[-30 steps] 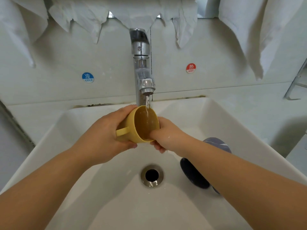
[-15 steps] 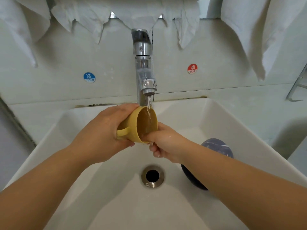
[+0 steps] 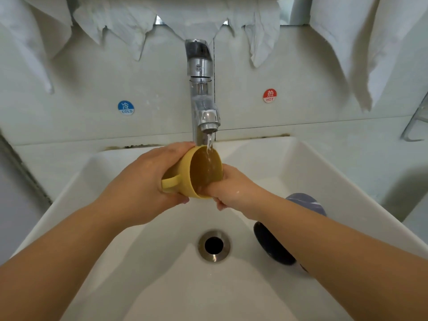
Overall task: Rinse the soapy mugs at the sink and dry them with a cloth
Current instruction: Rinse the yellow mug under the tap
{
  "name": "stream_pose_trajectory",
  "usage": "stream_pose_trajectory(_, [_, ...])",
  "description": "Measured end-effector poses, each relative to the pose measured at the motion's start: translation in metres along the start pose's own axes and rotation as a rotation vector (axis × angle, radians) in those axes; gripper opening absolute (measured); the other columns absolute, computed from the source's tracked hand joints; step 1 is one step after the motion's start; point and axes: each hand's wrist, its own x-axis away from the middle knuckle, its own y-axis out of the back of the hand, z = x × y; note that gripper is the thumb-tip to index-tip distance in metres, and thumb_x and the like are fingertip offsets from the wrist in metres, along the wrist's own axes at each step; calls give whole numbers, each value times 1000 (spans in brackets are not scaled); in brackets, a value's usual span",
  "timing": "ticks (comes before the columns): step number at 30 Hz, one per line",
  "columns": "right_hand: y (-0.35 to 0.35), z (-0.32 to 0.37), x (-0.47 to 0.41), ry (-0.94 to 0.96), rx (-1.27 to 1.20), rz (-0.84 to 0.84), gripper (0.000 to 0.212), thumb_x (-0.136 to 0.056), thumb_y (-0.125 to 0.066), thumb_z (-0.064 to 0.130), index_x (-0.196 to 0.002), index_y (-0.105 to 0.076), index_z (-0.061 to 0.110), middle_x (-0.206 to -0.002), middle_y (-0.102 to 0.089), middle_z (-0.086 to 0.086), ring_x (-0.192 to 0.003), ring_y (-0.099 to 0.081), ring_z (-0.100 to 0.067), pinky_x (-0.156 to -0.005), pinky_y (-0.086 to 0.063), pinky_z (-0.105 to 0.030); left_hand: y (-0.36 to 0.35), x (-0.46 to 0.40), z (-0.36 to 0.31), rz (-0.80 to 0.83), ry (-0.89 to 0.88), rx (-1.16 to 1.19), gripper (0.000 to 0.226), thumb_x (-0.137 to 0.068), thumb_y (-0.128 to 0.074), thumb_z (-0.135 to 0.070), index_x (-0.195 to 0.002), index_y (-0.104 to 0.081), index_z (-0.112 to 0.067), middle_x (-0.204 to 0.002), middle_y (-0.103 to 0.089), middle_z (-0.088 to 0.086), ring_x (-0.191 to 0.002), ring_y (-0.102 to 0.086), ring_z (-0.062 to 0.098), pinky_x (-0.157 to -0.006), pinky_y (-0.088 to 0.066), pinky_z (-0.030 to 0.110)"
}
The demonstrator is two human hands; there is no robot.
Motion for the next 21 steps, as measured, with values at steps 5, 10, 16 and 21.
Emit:
stream_pose_trajectory(5, [3, -7, -7, 218, 291, -336, 8, -94, -45, 13, -97, -50, 19, -82, -55, 5, -76, -55, -18, -61, -47, -32, -3, -1, -4, 47, 6, 12, 94, -66, -88, -35, -141, -33, -48, -121, -42, -35, -107, -39, -8, -82, -30, 2])
stream_pose_trajectory(10, [0, -4, -4, 106, 108, -160, 20, -91, -50, 6, -108, -47, 17, -87, -53, 1, -68, -53, -17, -53, -52, -31, 1, 1, -2, 36, 54, 78, 93, -64, -90, -31, -130, -31, -58, -114, -44, -40, -106, -42, -8, -81, -32, 1])
stream_pose_trajectory(16, [1, -2, -3, -29, 131, -104, 17, -98, -40, 10, -105, -55, 11, -66, -56, -8, -45, -50, -14, -42, -47, -25, -2, 1, -6, 120, 103, 156, 85, -63, -90, -31, -114, -34, -71, -115, -54, -34, -106, -51, -7, -82, -42, 11])
stream_pose_trajectory(21, [1, 1, -3, -57, 105, -174, 17, -101, -34, 14, -104, -50, 13, -70, -58, -11, -49, -52, -17, -43, -49, -26, 1, 1, -10, 2, 270, 134, 88, -59, -90, -38, -130, -41, -50, -123, -46, -24, -110, -43, -1, -85, -37, 21])
